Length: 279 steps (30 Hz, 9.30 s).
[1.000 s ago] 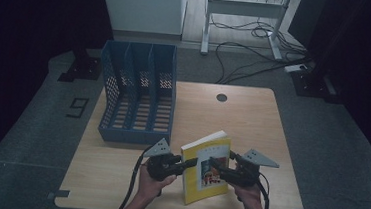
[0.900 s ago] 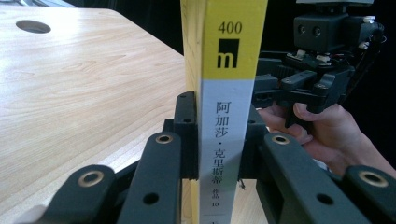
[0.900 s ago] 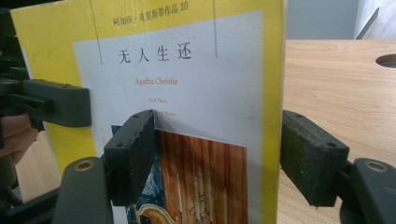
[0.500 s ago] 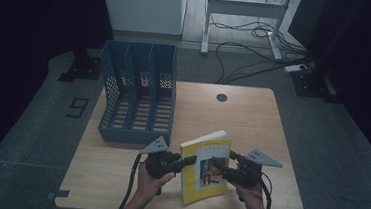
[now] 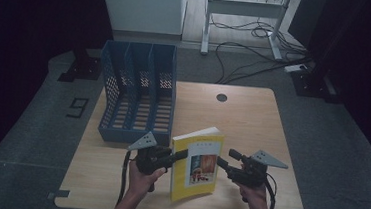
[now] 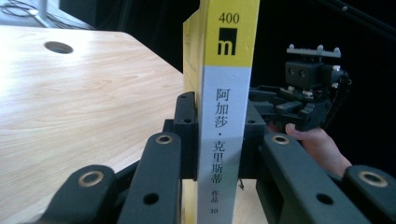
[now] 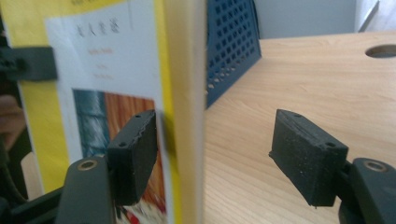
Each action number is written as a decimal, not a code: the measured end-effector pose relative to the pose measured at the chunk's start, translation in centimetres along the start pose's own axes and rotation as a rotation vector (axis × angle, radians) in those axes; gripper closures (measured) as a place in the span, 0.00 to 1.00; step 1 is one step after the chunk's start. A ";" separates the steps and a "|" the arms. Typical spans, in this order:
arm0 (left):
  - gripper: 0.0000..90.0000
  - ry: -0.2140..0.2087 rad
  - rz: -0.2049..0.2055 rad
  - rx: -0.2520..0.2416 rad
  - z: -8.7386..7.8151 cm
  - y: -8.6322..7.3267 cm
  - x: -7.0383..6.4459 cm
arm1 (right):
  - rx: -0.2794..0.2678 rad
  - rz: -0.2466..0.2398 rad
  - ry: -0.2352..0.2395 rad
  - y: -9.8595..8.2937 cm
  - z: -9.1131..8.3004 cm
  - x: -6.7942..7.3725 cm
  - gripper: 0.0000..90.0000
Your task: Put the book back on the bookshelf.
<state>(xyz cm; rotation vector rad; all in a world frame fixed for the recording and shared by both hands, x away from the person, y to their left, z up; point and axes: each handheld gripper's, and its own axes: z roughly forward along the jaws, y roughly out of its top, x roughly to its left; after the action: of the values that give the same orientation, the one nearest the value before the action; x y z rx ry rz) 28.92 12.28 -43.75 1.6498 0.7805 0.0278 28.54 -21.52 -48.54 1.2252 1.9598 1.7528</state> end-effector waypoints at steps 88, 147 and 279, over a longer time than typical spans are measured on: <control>0.84 0.156 0.004 -0.157 -5.0 6.5 0.3 | 0.322 -0.023 -0.319 -5.6 1.9 -3.9 0.34; 0.84 0.289 -0.026 -0.281 -9.4 9.8 2.5 | 0.322 -0.023 -0.306 -5.5 1.9 -4.2 0.32; 0.84 0.631 -0.018 -0.292 -3.2 13.8 10.9 | 0.312 -0.011 -0.333 -5.4 2.0 -4.5 0.32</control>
<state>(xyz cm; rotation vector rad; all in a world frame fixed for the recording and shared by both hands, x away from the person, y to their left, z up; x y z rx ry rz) 42.44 20.21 -35.08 1.3552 1.1997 0.6453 30.35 -22.90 -55.48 1.4871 2.0750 1.1693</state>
